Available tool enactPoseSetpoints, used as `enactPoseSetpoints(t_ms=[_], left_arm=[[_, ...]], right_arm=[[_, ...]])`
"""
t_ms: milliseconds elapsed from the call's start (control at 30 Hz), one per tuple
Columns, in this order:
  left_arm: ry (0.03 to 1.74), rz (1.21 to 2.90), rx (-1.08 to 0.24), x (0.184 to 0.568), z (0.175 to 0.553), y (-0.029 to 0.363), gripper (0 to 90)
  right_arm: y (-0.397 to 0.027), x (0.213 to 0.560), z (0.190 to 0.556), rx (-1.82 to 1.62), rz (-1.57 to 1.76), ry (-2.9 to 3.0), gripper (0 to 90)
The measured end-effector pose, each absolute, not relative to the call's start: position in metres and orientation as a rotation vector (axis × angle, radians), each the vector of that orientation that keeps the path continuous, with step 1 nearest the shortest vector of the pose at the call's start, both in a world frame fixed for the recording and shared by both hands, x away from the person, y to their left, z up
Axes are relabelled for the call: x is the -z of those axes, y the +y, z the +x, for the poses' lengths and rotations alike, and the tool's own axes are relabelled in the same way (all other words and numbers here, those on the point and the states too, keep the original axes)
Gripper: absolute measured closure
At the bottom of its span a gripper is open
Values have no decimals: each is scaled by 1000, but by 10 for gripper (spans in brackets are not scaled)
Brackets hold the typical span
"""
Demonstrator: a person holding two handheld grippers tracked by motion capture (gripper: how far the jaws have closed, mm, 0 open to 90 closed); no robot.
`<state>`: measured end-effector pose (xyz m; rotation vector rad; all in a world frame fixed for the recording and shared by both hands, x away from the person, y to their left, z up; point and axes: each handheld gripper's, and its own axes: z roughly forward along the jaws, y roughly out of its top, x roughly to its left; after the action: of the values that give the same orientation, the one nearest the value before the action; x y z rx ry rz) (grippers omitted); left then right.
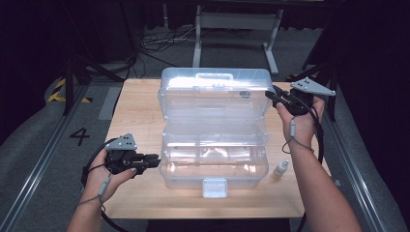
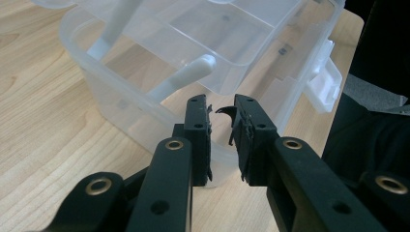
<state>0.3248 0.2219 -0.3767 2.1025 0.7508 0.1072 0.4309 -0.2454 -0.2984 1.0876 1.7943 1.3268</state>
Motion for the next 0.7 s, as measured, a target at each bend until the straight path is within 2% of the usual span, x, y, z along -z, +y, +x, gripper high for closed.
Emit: enactPoseSetpoints(t_ms=[700], left_arm=[[774, 2105, -107, 378, 325, 226, 762]], right_arm=[[-245, 300, 455, -1344, 1116, 1772, 756]])
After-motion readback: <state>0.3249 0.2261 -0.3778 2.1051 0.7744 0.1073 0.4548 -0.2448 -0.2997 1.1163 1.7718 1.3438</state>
